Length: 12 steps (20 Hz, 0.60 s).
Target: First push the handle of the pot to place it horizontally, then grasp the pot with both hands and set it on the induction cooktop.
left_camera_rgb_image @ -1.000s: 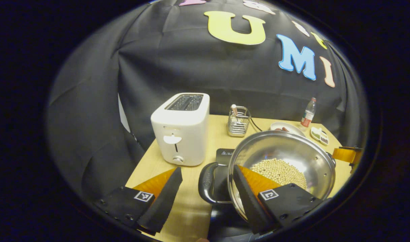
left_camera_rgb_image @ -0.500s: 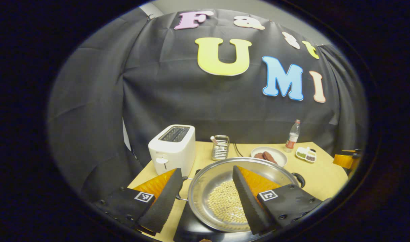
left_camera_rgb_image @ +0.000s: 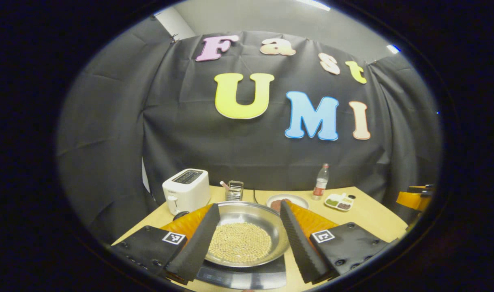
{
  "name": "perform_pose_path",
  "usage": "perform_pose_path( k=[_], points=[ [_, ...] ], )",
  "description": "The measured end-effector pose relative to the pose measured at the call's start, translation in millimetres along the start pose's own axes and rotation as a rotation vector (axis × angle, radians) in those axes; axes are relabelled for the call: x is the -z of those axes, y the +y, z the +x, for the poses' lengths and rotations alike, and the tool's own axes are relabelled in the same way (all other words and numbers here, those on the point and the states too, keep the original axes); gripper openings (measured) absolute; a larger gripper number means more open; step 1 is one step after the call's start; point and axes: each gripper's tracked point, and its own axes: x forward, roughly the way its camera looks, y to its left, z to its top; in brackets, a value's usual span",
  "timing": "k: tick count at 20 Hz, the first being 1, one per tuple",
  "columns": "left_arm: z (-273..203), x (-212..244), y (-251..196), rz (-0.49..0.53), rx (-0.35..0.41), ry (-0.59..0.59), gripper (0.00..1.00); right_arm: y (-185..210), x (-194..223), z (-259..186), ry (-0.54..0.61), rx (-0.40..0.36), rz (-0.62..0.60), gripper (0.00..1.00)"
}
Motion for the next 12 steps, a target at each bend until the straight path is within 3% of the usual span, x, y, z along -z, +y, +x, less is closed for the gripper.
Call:
perform_pose_path(
  k=[6, 9, 11, 12],
  points=[
    [-68, -45, -63, -0.007, 0.014, -0.115, 0.97, -45, -23, -58, -0.099, -0.006, -0.029, 0.99],
    [-98, -70, -84, 0.003, 0.029, -0.178, 0.94, -50, -40, -82, -0.152, -0.015, -0.029, 0.99],
    [-116, -85, -89, 0.018, 0.031, -0.222, 1.00, -53, -52, -94, -0.191, -0.008, -0.026, 0.99],
    [-124, -91, -92, 0.023, 0.033, -0.237, 0.97, -53, -57, -101, -0.205, -0.003, -0.020, 0.99]
  ],
)
